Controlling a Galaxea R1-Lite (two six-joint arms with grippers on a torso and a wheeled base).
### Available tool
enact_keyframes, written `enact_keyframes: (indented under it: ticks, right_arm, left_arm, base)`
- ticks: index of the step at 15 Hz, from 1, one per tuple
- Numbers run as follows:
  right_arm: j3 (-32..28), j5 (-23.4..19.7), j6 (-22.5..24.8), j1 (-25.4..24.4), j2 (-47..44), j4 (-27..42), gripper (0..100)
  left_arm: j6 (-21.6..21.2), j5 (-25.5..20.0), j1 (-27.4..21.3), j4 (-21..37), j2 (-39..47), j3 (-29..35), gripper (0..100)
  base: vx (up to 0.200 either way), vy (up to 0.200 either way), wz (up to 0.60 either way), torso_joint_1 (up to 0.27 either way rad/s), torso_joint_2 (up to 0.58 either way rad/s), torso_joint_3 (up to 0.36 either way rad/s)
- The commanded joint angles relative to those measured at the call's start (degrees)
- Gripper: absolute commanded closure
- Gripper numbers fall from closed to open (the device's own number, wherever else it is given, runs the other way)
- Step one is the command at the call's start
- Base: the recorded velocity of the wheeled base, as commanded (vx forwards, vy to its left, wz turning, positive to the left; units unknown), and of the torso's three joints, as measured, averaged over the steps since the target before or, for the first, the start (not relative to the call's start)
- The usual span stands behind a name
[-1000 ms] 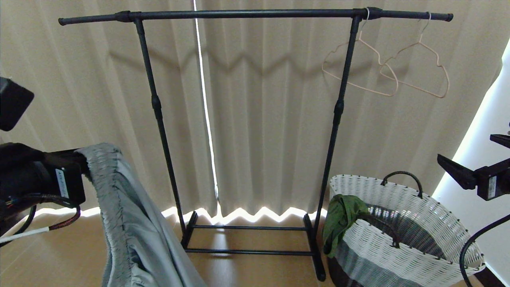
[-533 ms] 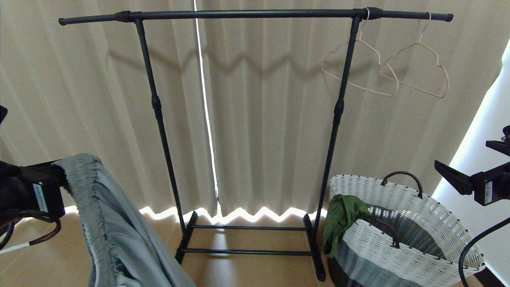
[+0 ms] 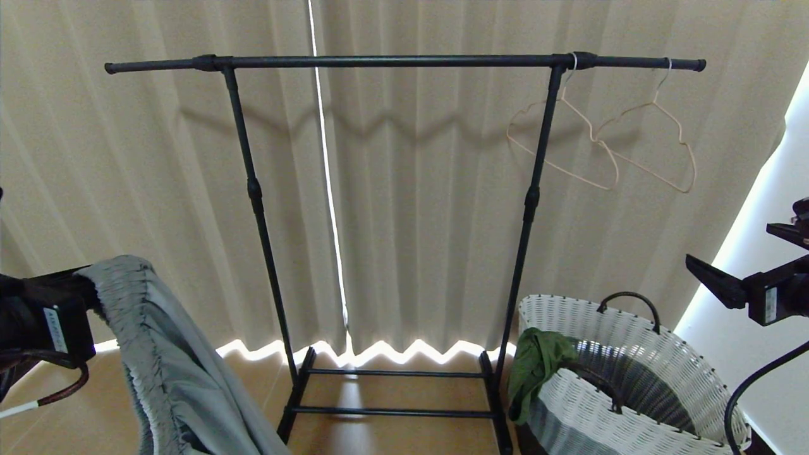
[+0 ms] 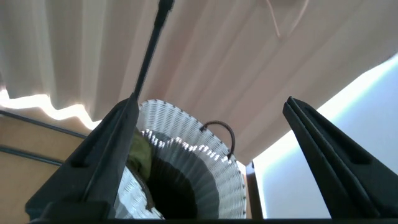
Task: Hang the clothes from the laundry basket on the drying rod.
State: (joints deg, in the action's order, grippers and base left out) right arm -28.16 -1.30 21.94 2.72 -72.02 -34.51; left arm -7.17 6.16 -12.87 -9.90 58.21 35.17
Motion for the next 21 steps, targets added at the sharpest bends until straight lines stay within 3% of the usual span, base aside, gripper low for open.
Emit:
enact_keyframes:
  ticks: [1, 12, 21]
  right_arm:
    - [0.04, -0.01, 0.03, 0.01, -0.31, 0.23, 0]
    - [0.47, -0.1, 0.03, 0.27, -1.1, -0.21, 0]
    - [0.56, -0.1, 0.12, 0.27, -3.48, -0.21, 0]
  left_arm:
    - [-0.3, 0.0, 0.83, -0.3, -0.11, -1.24, 100]
    - [-1.97, -0.09, 0.92, -0.56, -3.1, -4.23, 100]
    - [-4.7, 0.0, 0.83, -0.47, -5.56, -5.73, 100]
  base:
    - [0.0, 0.0, 0.0, 0.178, -0.44, -0.281]
    - [0.0, 0.0, 0.0, 0.207, -0.47, -0.28]
    - [0.0, -0.022, 0.0, 0.027, -0.05, -0.029]
